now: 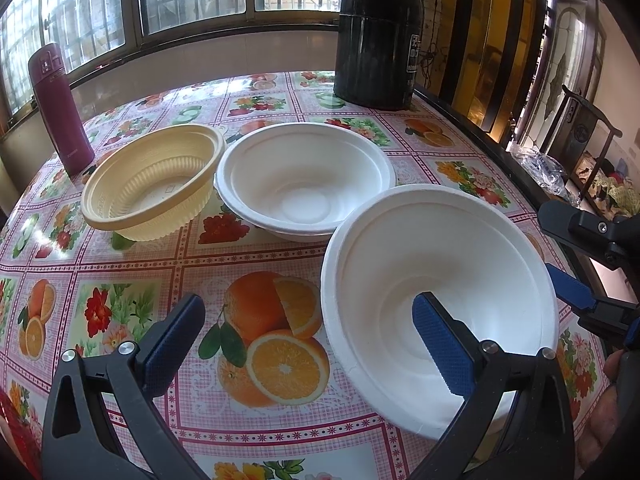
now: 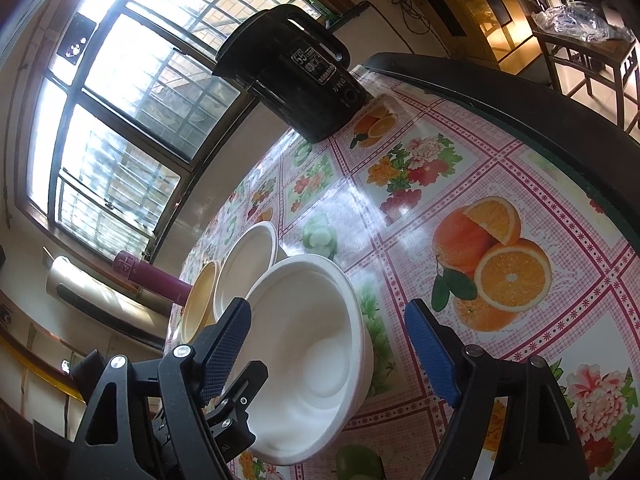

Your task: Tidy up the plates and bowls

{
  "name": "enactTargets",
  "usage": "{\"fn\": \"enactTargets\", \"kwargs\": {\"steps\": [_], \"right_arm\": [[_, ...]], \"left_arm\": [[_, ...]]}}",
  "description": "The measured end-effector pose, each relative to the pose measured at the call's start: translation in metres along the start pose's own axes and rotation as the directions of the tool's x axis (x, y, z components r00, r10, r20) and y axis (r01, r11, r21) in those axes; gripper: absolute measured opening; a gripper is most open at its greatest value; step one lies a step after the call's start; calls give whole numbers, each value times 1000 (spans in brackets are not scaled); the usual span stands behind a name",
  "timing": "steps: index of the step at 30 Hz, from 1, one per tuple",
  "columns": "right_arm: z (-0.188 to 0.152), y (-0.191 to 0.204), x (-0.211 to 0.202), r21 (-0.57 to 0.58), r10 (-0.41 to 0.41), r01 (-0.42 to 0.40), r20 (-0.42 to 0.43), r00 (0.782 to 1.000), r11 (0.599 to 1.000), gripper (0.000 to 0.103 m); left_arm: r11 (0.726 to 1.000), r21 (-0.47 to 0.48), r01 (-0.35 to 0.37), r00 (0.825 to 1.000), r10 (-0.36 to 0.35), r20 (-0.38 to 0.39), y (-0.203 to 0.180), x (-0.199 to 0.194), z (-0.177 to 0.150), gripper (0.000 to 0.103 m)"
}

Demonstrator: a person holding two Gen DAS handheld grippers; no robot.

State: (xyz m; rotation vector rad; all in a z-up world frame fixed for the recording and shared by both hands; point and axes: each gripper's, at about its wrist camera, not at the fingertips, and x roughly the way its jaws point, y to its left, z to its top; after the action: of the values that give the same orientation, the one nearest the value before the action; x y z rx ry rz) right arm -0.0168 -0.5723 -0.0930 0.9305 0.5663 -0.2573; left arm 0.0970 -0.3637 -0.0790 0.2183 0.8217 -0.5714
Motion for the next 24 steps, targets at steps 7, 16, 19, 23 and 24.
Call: {"fn": "enactTargets", "kwargs": {"steps": [7,16,19,23,24], "right_arm": [[0,1,0,-8,-7,7,7,1000,1000,80],[1,-1,2,-2,-20,20,-2,1000,1000,76],[2,-2,2,-2,-17,17,-5,1000,1000,76],[2,-4,3,6,-18,18,-7,1000,1000,76],[2,-4,3,7,-19,19,-7,1000,1000,76]], "left_arm": [[1000,2,1,1000,-1,-5,0,1,0,103],[1000,1,8,1000,-8,-15,1,3,0,103],[1000,0,10,1000,-10,-18,0,4,-1,103],[1000,1,13,1000,-13,-21,1,4,-1,103],[1000,2,13,1000,-13,-21,1,4,-1,103]]}}
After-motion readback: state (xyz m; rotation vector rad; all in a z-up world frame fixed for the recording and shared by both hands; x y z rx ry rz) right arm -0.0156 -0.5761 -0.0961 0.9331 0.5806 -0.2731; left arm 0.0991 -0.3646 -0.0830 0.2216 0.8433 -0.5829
